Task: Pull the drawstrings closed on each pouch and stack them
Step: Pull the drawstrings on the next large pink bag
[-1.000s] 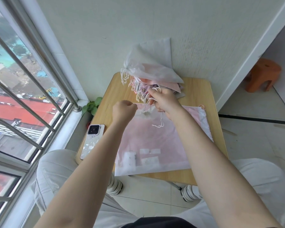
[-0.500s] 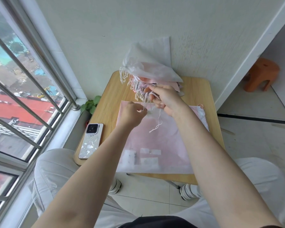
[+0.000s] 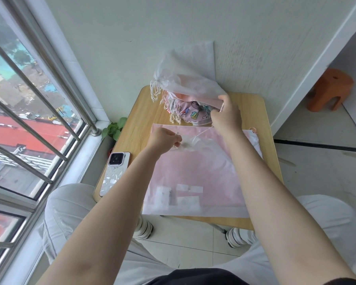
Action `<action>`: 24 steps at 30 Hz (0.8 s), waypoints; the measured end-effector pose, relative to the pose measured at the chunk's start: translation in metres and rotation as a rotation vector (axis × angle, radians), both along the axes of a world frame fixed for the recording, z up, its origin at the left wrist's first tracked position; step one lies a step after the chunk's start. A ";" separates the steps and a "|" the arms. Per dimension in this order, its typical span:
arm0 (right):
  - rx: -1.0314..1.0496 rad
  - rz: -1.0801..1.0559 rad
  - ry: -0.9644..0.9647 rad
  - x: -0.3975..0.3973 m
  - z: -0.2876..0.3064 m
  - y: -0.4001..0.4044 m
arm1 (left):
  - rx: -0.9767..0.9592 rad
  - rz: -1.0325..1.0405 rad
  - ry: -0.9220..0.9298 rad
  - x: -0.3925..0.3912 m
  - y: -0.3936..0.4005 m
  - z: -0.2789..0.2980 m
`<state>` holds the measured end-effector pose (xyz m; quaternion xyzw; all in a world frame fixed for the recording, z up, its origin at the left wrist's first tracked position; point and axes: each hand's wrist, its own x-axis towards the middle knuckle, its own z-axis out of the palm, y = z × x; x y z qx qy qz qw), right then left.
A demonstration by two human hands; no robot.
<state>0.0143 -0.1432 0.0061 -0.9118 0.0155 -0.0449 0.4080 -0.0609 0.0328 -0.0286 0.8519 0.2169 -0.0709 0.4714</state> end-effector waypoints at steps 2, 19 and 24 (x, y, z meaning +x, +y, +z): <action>-0.149 -0.045 0.004 0.000 0.002 -0.005 | -0.002 0.007 0.008 0.001 0.001 0.000; -0.620 0.326 0.157 -0.037 -0.009 0.033 | 0.024 0.027 0.064 0.002 -0.003 -0.001; -0.645 0.390 0.118 -0.038 -0.012 0.030 | 0.129 -0.003 0.035 0.006 0.013 0.010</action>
